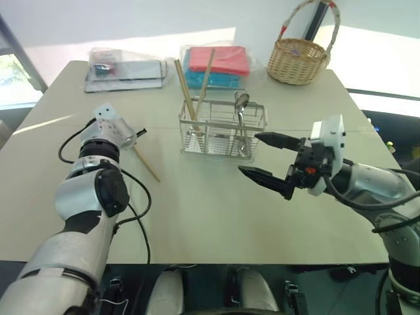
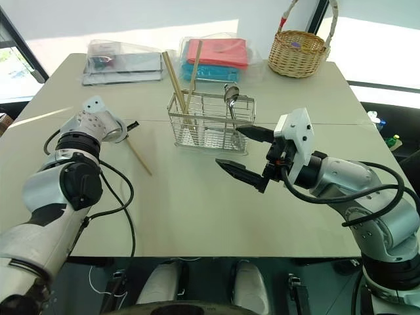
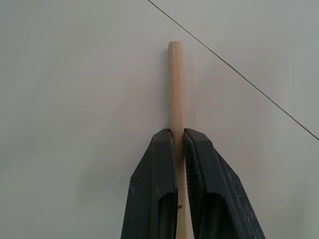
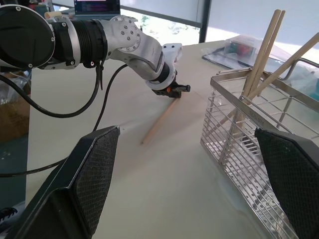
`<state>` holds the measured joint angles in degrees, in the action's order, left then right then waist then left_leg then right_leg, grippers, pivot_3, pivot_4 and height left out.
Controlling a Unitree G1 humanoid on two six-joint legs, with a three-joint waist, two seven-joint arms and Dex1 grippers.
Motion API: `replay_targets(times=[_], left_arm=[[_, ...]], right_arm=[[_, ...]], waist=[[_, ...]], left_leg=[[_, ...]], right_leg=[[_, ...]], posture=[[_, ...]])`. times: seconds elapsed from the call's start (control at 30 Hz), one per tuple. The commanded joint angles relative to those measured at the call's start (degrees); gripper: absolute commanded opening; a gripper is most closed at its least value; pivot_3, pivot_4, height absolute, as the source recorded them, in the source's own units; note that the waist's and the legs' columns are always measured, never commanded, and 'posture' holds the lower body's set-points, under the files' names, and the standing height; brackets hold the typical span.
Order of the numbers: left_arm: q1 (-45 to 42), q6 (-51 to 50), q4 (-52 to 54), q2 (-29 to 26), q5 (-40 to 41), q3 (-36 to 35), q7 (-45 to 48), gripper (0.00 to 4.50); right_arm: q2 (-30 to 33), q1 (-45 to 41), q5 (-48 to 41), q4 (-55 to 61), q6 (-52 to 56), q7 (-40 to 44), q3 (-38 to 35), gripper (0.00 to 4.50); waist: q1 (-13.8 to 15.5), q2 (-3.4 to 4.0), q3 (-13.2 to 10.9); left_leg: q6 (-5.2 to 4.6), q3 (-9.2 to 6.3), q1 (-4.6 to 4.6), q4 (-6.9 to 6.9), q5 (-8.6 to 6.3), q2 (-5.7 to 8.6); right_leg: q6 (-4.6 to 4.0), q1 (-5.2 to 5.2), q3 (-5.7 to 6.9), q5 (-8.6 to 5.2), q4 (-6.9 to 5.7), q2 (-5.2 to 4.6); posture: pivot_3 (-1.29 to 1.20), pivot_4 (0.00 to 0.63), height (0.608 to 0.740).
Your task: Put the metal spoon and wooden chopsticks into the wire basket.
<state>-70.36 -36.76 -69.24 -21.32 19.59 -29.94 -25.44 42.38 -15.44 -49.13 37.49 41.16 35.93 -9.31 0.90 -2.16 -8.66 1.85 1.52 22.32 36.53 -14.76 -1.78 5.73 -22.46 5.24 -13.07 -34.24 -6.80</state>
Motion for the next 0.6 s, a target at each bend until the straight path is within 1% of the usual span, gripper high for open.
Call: replay_targets(times=[0.03, 0.1, 0.27, 0.4, 0.47, 0.6], left_arm=[[-1.29, 0.22, -0.52, -0.71, -0.67, 0.82, 0.33, 0.05], [-1.45, 0.86, -0.01, -1.24, -1.13, 1.16, 0.89, 0.05], [-2.08, 3.07, 2.52, -4.54, -1.86, 1.88, 3.30, 0.05], [-2.49, 7.19, 6.49, -8.36, -2.19, 2.50, 8.07, 0.05], [-2.46, 10.26, 9.95, -9.59, -2.41, 3.35, 11.27, 0.05], [-1.99, 18.11, 20.65, -10.60, -2.49, 5.60, 20.16, 0.05]], right_arm=[[0.08, -0.61, -0.61, 1.19, -0.73, 0.13, -0.93, 4.50], [0.12, -0.87, -0.54, 0.98, -0.81, 0.31, -0.87, 4.50], [0.53, -1.18, -0.21, 0.42, -1.00, 1.06, -1.14, 4.50], [1.40, -1.21, -0.02, -0.04, -1.03, 1.83, -1.86, 4.50], [1.87, -1.28, -0.37, -0.40, -0.88, 2.21, -2.50, 4.50], [2.72, -1.71, -1.06, -0.59, -0.14, 2.46, -3.00, 4.50]], waist=[[-0.03, 0.00, 0.00], [-0.05, 0.00, 0.00], [-0.29, -0.03, -0.02], [-0.20, -0.04, -0.04], [-0.17, -0.04, -0.04], [0.15, -0.09, -0.06]], left_leg=[[0.00, 0.00, 0.00, 0.00, 0.00, 0.00], [0.00, 0.01, 0.00, 0.00, 0.00, 0.00], [0.00, 0.01, 0.05, -0.01, 0.00, -0.02], [0.01, 0.05, 0.06, -0.10, 0.00, -0.02], [0.01, 0.05, 0.09, -0.10, 0.00, -0.02], [0.01, 0.04, 0.11, -0.10, 0.00, -0.02]], right_leg=[[0.00, 0.00, 0.00, 0.00, 0.00, 0.00], [0.00, 0.00, 0.00, 0.00, 0.00, 0.00], [0.00, -0.09, 0.00, 0.00, 0.00, 0.01], [0.00, -0.15, 0.00, 0.00, 0.00, 0.01], [0.00, -0.16, 0.00, 0.00, 0.01, 0.01], [-0.01, -0.11, 0.00, 0.01, 0.04, 0.00]], posture=[[0.00, 0.150, 0.703], [0.00, 0.150, 0.703], [0.00, 0.150, 0.703], [0.00, 0.150, 0.703], [0.00, 0.150, 0.703], [0.00, 0.150, 0.703]])
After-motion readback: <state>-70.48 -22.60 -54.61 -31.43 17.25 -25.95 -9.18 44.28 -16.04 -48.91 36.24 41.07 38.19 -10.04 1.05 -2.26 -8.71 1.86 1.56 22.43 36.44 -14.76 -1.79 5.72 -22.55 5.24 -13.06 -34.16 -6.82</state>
